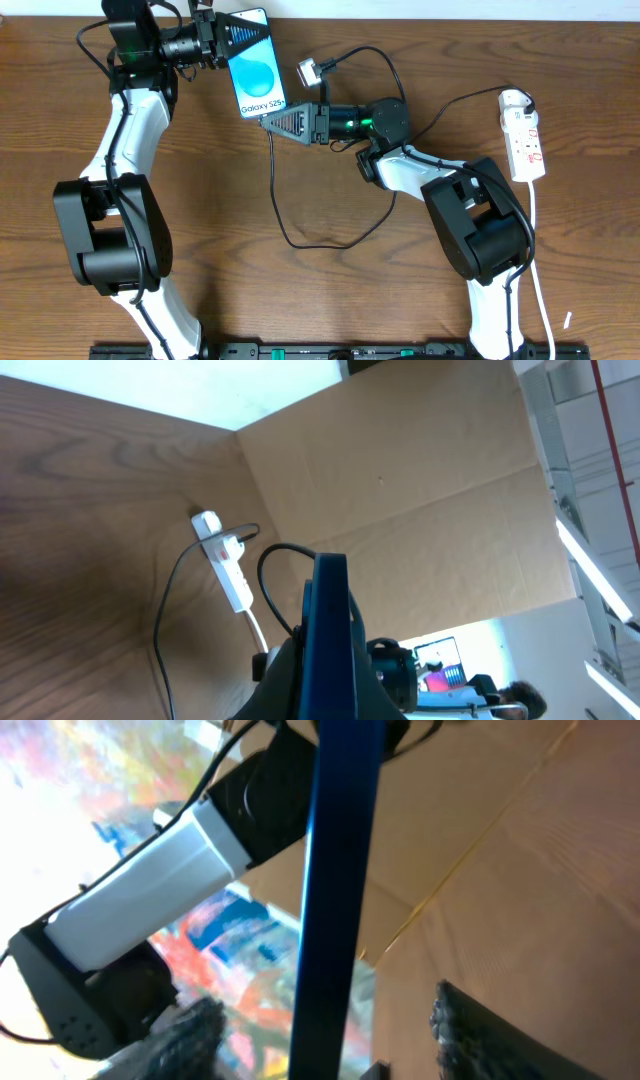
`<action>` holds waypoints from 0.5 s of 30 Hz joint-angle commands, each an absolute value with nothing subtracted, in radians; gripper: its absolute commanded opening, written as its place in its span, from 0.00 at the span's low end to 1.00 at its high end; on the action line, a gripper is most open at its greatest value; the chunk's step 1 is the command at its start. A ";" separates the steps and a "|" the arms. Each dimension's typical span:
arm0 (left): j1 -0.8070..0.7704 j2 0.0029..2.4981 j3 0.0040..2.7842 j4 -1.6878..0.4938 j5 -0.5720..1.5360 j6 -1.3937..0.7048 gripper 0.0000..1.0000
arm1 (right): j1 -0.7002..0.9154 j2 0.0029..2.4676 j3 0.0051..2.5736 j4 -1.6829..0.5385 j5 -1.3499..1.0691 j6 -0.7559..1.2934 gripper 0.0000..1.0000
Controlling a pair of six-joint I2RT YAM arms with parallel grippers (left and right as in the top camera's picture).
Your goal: Plug charger to phone and switch on socket
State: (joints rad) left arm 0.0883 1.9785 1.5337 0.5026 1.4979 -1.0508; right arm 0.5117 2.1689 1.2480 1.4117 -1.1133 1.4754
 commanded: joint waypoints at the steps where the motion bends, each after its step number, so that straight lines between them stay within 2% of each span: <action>1: 0.101 1.947 1.542 0.511 1.495 -1.066 0.07 | 0.525 2.169 1.254 1.417 -1.146 1.469 0.48; 5: 0.117 1.946 1.542 0.511 1.496 -1.066 0.07 | 0.525 2.170 1.254 1.417 -1.152 1.468 0.38; 10: 0.119 1.947 1.542 0.511 1.496 -1.066 0.07 | 0.525 2.169 1.254 1.417 -1.159 1.468 0.17; 12: 0.119 1.947 1.542 0.511 1.496 -1.066 0.07 | 0.525 2.169 1.254 1.417 -1.163 1.468 0.13; 15: 0.119 1.947 1.542 0.510 1.496 -1.066 0.07 | 0.525 2.169 1.254 1.417 -1.166 1.468 0.13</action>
